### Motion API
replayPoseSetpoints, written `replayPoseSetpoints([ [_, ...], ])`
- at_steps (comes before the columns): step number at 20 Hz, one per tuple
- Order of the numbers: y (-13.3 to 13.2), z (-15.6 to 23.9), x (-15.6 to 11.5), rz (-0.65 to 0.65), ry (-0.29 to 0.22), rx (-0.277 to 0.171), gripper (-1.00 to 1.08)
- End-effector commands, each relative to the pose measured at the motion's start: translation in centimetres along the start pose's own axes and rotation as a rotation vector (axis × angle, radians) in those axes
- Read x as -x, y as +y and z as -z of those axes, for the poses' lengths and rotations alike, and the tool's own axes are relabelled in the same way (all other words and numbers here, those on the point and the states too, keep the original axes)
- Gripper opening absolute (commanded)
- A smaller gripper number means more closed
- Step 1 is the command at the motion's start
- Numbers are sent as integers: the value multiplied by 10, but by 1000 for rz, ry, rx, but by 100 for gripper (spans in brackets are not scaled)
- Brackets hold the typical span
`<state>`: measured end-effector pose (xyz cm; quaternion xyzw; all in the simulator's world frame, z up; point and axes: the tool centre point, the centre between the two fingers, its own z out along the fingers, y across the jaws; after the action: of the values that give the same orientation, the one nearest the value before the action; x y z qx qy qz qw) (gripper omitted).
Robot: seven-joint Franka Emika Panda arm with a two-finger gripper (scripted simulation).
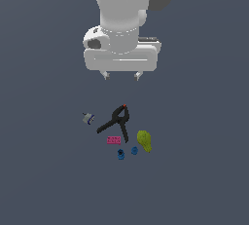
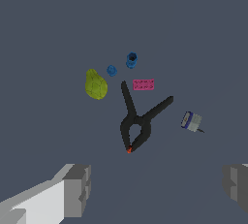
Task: Pick up a designated object from a clutter of objects.
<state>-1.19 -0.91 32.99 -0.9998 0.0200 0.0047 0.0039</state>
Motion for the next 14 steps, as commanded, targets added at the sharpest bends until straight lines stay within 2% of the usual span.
replayPoseSetpoints([
  [1,0,0,0,0,0,0,28],
  [8,-3,4,-2,26,3,8,28],
  [14,-2,-5,-5,-2,3,4,28],
])
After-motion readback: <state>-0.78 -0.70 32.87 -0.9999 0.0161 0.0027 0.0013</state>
